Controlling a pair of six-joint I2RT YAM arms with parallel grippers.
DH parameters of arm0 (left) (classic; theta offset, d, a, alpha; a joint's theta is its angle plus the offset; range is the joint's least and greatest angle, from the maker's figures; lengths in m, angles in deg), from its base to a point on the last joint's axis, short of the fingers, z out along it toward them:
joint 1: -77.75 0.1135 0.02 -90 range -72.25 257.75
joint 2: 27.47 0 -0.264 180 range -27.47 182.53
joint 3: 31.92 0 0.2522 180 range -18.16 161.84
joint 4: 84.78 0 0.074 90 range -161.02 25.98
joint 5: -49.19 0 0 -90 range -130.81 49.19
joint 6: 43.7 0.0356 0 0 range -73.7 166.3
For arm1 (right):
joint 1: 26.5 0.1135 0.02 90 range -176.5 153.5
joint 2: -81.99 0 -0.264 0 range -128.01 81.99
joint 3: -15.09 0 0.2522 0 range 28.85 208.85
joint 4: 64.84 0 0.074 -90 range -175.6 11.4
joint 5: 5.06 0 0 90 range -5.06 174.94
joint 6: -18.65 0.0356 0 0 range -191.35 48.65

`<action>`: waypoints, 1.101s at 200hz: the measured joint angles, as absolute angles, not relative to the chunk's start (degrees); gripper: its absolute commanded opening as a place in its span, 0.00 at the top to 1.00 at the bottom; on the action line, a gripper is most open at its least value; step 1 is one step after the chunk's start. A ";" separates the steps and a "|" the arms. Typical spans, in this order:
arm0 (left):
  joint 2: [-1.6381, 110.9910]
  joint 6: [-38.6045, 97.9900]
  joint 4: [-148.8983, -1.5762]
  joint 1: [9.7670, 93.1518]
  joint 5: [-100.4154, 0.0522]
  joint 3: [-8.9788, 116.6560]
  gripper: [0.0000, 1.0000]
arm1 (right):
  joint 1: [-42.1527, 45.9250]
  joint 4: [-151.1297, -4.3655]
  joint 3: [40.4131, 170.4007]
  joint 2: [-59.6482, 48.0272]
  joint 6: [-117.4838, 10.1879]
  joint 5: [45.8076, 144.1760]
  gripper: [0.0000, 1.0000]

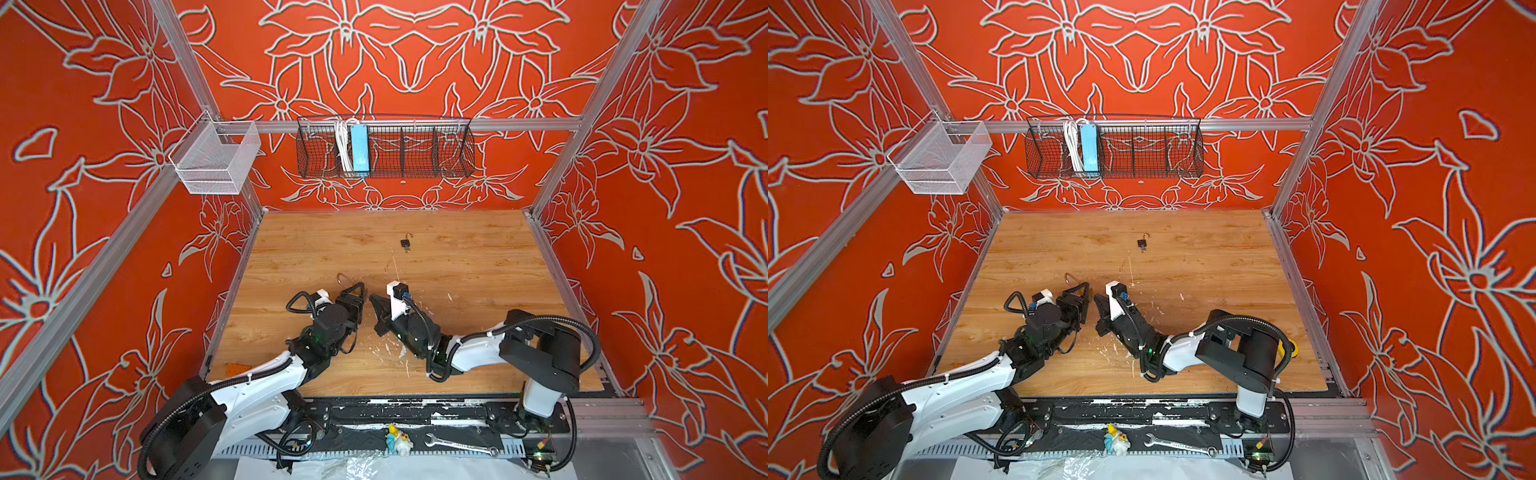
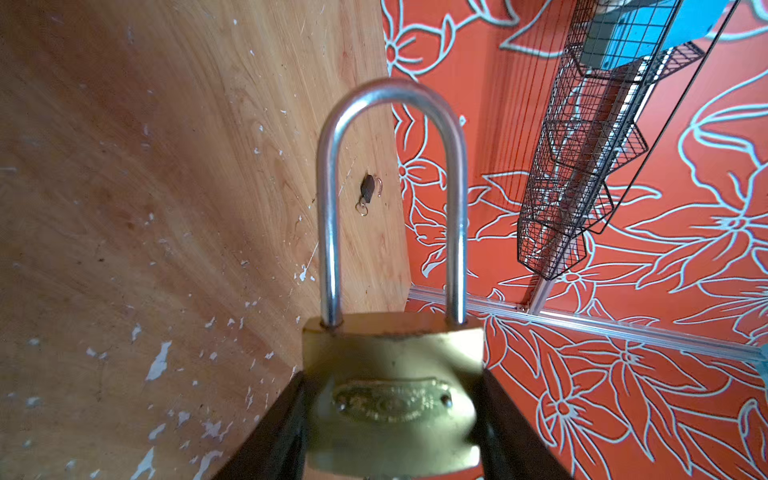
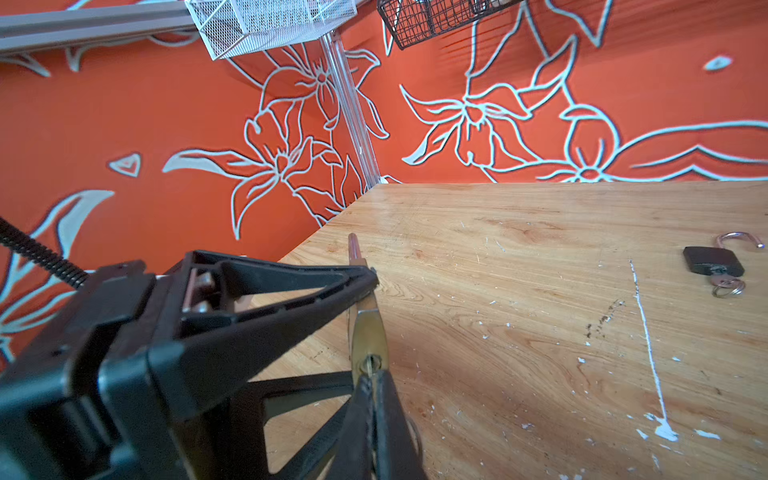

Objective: Unlock with the key

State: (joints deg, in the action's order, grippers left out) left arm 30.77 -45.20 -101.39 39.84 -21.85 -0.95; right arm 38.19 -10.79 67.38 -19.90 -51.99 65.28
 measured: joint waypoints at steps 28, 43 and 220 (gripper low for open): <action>31.06 -45.05 -101.28 39.84 -22.94 -0.88 1.00 | 38.28 -11.11 67.40 -19.90 -52.91 65.21 1.00; 32.00 -45.12 -101.58 39.79 -24.47 -0.67 1.00 | 38.25 -12.19 67.64 -19.87 -53.39 64.54 1.00; 33.04 -35.39 -99.55 38.44 -23.49 1.63 1.00 | 39.13 -21.47 56.58 -0.16 -54.24 59.57 0.40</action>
